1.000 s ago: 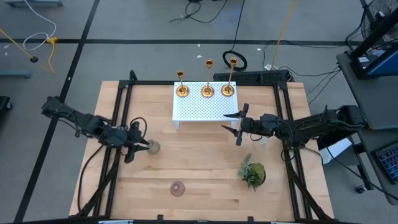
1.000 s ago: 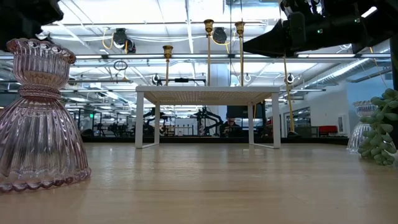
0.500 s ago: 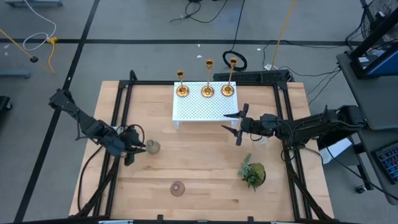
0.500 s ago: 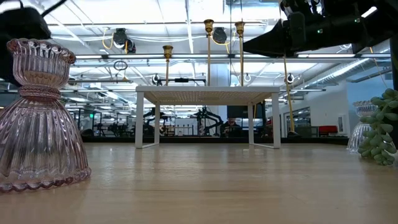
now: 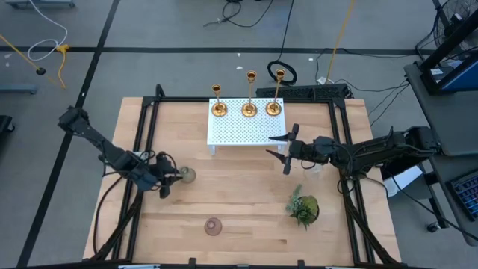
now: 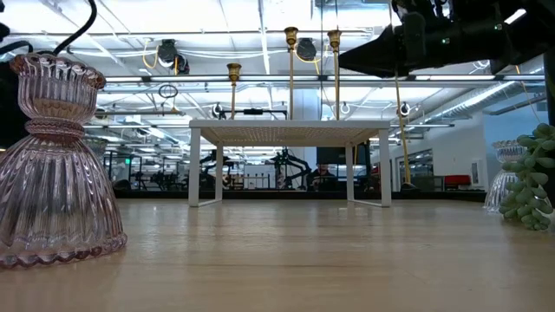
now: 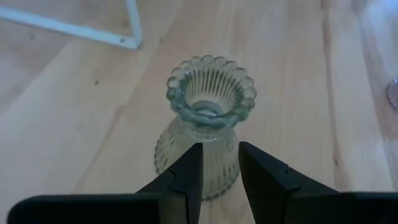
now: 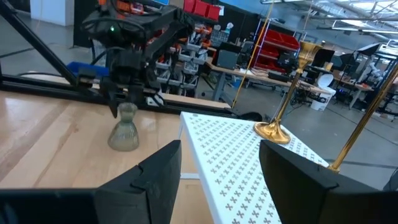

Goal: Pick & Place candle stick holders
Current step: Put the gray candle holder on the shelf

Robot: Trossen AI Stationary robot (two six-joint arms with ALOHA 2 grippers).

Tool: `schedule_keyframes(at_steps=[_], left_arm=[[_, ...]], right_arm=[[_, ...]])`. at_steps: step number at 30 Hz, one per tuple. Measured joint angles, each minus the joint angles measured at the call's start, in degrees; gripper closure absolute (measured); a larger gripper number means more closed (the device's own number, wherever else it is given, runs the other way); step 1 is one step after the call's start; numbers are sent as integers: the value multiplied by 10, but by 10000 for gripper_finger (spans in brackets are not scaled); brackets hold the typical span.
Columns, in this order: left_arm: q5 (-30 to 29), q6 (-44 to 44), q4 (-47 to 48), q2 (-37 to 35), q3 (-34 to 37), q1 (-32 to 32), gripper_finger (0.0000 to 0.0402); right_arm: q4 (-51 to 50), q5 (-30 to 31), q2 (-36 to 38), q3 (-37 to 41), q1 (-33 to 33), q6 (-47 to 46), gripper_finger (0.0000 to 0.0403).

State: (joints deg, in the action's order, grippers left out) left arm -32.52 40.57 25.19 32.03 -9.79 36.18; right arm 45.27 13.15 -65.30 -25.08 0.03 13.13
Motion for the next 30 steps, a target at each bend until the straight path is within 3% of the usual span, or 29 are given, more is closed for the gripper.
schedule_keyframes(at_steps=[5,12,20,24,30], left_arm=[[-15,-48,-59,3,8,-21,295],[-93,-62,-133,25,8,-54,295],[-23,-63,-129,80,8,-73,295],[-44,-67,-142,111,8,-82,290],[-78,-86,-172,158,8,-122,247]], right_arm=[[5,0,0,0,0,3,193],[4,0,0,0,0,14,193],[4,0,0,0,0,26,193],[4,0,0,0,0,28,193],[4,0,0,0,0,32,193]])
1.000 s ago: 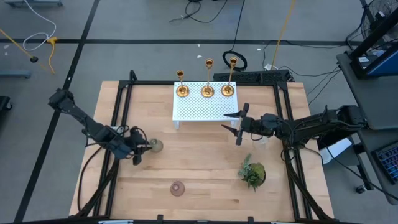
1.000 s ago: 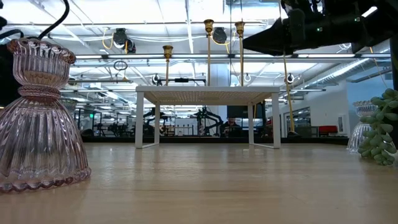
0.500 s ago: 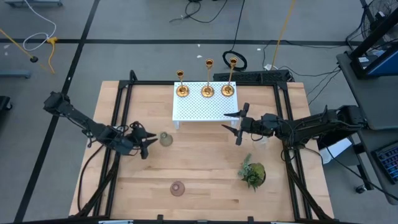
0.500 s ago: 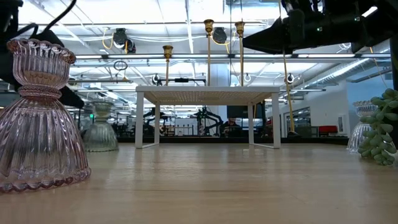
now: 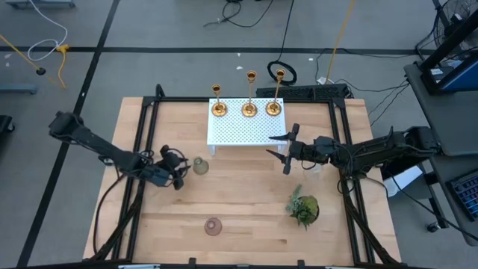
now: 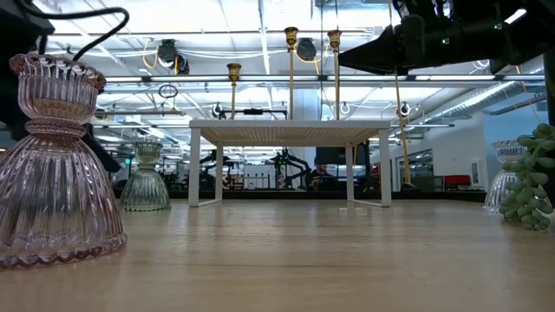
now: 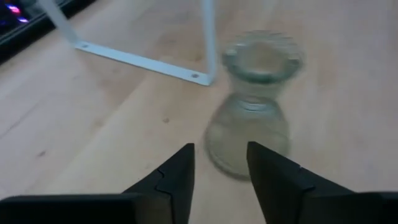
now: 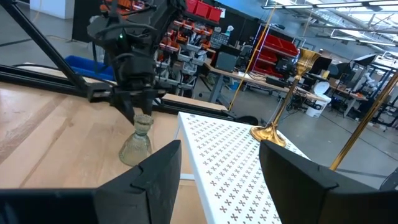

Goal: Pick & Place candle stick holders
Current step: Put the gray candle holder on the shelf

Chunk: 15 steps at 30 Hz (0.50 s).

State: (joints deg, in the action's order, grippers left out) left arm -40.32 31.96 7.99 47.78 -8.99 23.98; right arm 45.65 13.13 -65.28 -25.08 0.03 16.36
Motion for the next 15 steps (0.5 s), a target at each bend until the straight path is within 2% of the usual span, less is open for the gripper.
schedule_keyframes(at_steps=[2,8,15], left_arm=[[4,0,-20,15,0,-18,231],[87,-31,-106,60,0,-50,190],[91,-99,-190,101,0,-65,172]], right_arm=[[0,0,0,0,0,0,193],[0,0,0,0,0,0,193],[0,0,0,0,0,-1,193]])
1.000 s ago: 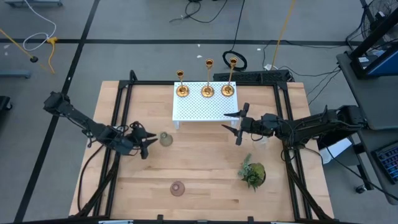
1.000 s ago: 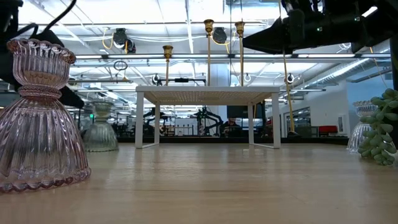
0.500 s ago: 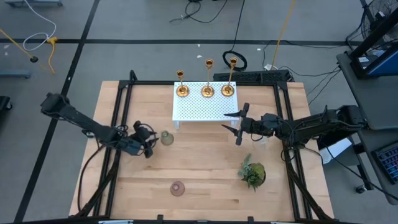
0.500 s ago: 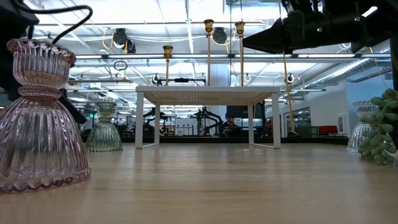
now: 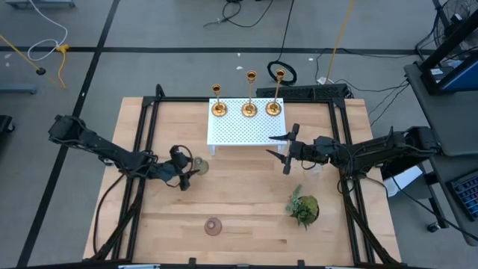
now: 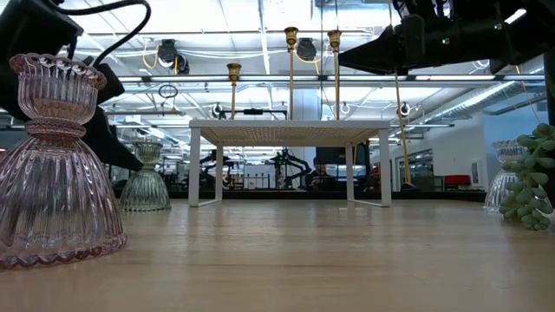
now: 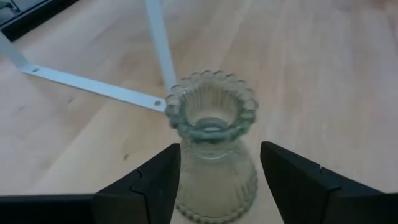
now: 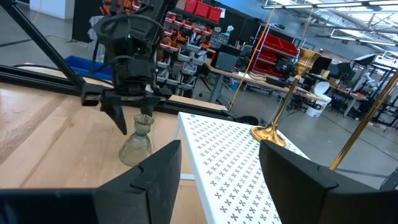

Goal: Pick & Place candle stick holders
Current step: Put the gray candle holder on the shelf

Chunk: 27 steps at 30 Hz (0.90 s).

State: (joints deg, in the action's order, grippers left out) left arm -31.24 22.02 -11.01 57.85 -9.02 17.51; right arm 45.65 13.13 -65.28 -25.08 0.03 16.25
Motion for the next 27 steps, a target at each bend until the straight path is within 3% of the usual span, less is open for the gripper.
schedule_keyframes(at_steps=[11,19,27], left_arm=[[21,-26,-73,64,0,-58,172],[17,-68,-133,90,0,-60,172],[12,-69,-133,90,0,-60,176]], right_arm=[[0,0,0,0,0,-1,193],[0,0,0,0,0,-1,193],[0,0,0,0,0,-1,193]])
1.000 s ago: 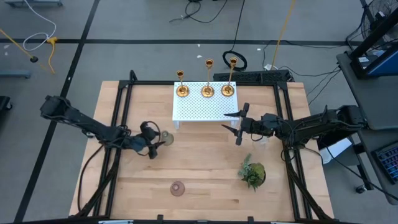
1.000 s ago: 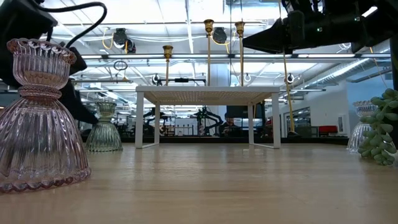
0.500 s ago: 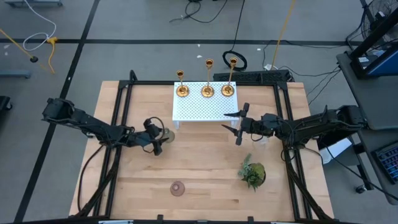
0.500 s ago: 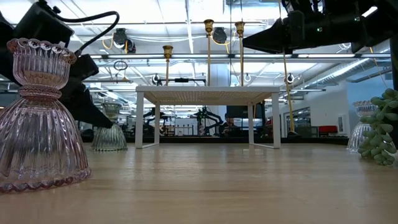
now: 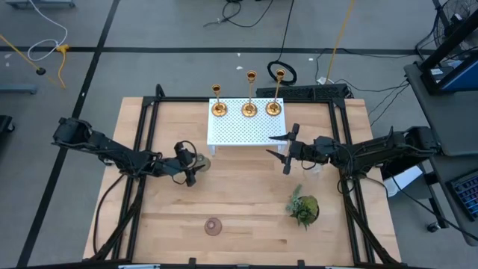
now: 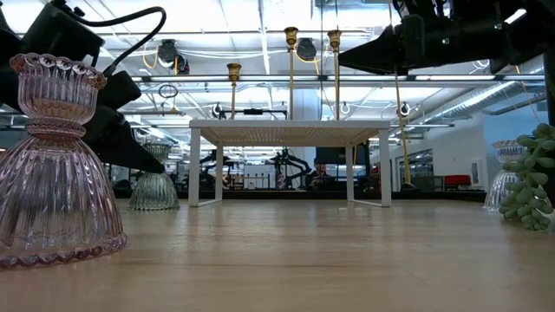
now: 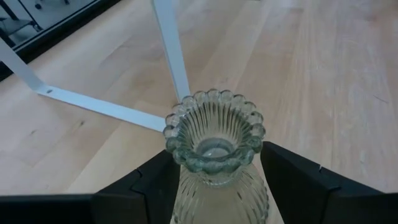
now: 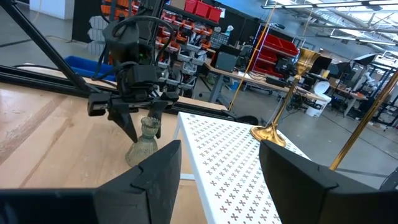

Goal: Pick & Place candle stick holders
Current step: Put the gray candle holder on the shelf

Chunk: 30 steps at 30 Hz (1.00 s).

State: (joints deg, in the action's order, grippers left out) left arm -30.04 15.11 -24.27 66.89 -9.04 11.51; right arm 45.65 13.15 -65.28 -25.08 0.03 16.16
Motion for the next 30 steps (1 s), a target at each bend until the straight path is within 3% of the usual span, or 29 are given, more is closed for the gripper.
schedule_keyframes(at_steps=[12,20,30], left_arm=[[-2,5,-6,-1,0,-2,281],[24,-2,-41,0,0,-3,251],[32,13,-45,0,0,3,246]], right_arm=[[0,0,0,0,0,0,193],[0,0,0,0,0,1,193],[0,0,0,0,0,1,193]])
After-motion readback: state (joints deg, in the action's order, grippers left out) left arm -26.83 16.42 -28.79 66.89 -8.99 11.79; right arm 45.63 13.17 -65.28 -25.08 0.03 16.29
